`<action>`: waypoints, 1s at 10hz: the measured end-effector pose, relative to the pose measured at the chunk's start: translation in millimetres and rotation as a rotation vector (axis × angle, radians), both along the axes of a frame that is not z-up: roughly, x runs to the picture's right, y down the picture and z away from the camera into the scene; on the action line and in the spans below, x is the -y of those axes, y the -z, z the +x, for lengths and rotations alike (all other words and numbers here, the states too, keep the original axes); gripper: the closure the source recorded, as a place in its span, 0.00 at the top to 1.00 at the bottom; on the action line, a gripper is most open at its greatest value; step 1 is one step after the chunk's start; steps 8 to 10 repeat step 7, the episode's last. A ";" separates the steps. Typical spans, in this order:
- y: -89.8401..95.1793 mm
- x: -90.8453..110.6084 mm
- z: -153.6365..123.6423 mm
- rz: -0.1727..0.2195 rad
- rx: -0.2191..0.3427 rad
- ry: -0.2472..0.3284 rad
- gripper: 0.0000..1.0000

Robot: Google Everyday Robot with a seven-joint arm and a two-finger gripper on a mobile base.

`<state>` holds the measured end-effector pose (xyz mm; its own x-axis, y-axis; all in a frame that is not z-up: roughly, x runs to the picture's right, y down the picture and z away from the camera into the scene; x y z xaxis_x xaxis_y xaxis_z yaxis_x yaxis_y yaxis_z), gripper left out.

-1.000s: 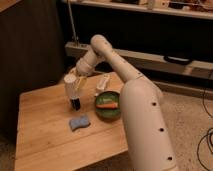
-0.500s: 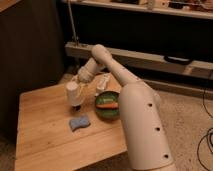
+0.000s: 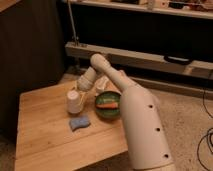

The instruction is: Place the ceramic cup over the eraser

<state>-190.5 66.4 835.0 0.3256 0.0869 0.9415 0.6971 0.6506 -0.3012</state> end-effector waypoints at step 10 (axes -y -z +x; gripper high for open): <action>12.1 5.6 3.3 0.042 -0.016 0.012 0.80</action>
